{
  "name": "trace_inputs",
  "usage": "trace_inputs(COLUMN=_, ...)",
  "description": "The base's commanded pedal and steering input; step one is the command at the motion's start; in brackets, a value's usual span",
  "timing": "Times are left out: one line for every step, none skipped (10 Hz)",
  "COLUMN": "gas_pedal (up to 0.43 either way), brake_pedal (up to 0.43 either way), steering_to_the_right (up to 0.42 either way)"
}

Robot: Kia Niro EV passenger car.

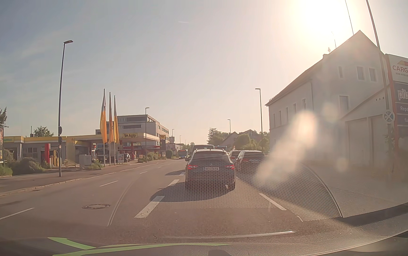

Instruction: Follow the waypoints while adhering to traffic rules and regulations

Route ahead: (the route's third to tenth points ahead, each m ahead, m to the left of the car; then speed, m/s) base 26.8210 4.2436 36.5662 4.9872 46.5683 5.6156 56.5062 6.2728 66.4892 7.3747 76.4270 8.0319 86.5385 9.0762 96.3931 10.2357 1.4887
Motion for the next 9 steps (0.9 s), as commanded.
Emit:
trace_inputs(gas_pedal=0.098, brake_pedal=0.000, steering_to_the_right=-0.009)
trace_inputs(gas_pedal=0.110, brake_pedal=0.000, steering_to_the_right=-0.009)
trace_inputs(gas_pedal=0.110, brake_pedal=0.000, steering_to_the_right=-0.008)
trace_inputs(gas_pedal=0.110, brake_pedal=0.000, steering_to_the_right=-0.006)
trace_inputs(gas_pedal=0.110, brake_pedal=0.000, steering_to_the_right=-0.005)
trace_inputs(gas_pedal=0.110, brake_pedal=0.000, steering_to_the_right=-0.005)
trace_inputs(gas_pedal=0.110, brake_pedal=0.000, steering_to_the_right=-0.005)
trace_inputs(gas_pedal=0.110, brake_pedal=0.000, steering_to_the_right=-0.005)
trace_inputs(gas_pedal=0.098, brake_pedal=0.000, steering_to_the_right=-0.005)
